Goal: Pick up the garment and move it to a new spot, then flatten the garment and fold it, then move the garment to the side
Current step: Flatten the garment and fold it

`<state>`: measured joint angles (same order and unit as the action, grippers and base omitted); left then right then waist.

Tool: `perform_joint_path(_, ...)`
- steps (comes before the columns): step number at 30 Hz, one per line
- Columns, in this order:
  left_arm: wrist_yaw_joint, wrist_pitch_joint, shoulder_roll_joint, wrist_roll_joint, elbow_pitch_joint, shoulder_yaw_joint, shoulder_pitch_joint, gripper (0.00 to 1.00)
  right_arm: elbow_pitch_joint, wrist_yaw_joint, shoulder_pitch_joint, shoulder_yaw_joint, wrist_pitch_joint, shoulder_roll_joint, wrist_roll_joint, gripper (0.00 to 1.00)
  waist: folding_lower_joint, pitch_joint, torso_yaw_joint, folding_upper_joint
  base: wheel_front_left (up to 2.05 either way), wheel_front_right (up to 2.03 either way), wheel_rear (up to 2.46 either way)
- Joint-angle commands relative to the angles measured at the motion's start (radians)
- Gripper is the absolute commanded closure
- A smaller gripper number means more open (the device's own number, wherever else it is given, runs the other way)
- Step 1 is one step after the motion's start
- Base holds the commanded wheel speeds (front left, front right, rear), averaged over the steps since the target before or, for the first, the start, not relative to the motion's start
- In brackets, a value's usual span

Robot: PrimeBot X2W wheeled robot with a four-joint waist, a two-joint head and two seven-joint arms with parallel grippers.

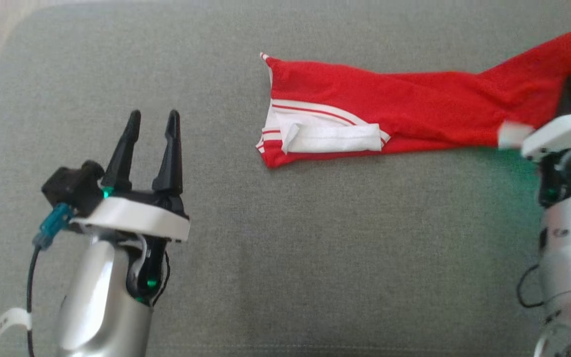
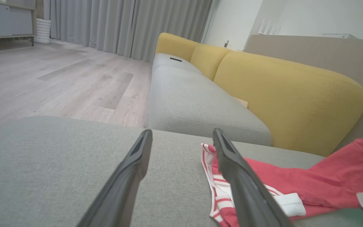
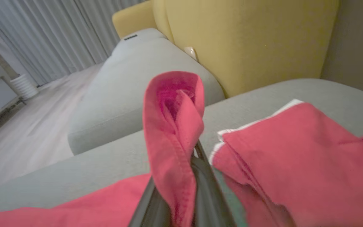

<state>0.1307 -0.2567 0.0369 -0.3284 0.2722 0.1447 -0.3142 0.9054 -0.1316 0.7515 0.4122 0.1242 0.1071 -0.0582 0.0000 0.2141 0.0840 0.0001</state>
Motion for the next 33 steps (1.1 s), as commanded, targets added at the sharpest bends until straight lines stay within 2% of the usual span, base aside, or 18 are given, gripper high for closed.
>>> perform_joint_path(1,0.0,-0.005,0.013,-0.009,-0.027,-0.035,-0.01,0.0,-0.048,0.001,0.011,-0.05,0.003,-0.018,-0.016,1.0,0.0,-0.021,0.009,-0.0001,0.0,0.0,0.0)
perform_joint_path(5,0.0,-0.005,0.013,-0.015,-0.024,-0.037,0.012,0.0,-0.114,0.001,-0.025,-0.165,-0.019,-0.047,-0.075,1.0,0.0,-0.052,0.029,-0.0001,0.0,0.0,0.0)
perform_joint_path(11,0.0,-0.005,0.013,-0.026,-0.019,-0.038,0.041,0.0,-0.214,0.001,-0.091,-0.403,-0.063,-0.056,-0.264,1.0,0.0,-0.079,0.078,-0.0001,0.0,0.0,0.0)
perform_joint_path(16,0.0,-0.005,0.013,-0.035,-0.021,-0.03,0.045,0.0,-0.236,0.001,-0.107,-0.498,-0.058,-0.057,-0.341,1.0,0.0,-0.071,0.112,-0.0001,0.0,0.0,0.0)
perform_joint_path(20,0.0,-0.005,0.013,-0.046,-0.021,-0.021,0.041,0.0,-0.21,0.001,-0.094,-0.559,-0.036,-0.057,-0.394,1.0,0.0,-0.053,0.148,-0.0001,0.0,0.0,0.0)
perform_joint_path(33,0.0,-0.005,0.013,-0.076,-0.013,0.028,0.026,0.0,-0.012,0.001,0.0,-0.722,0.065,-0.057,-0.529,1.0,0.0,0.006,0.271,-0.0001,0.0,0.0,0.0)
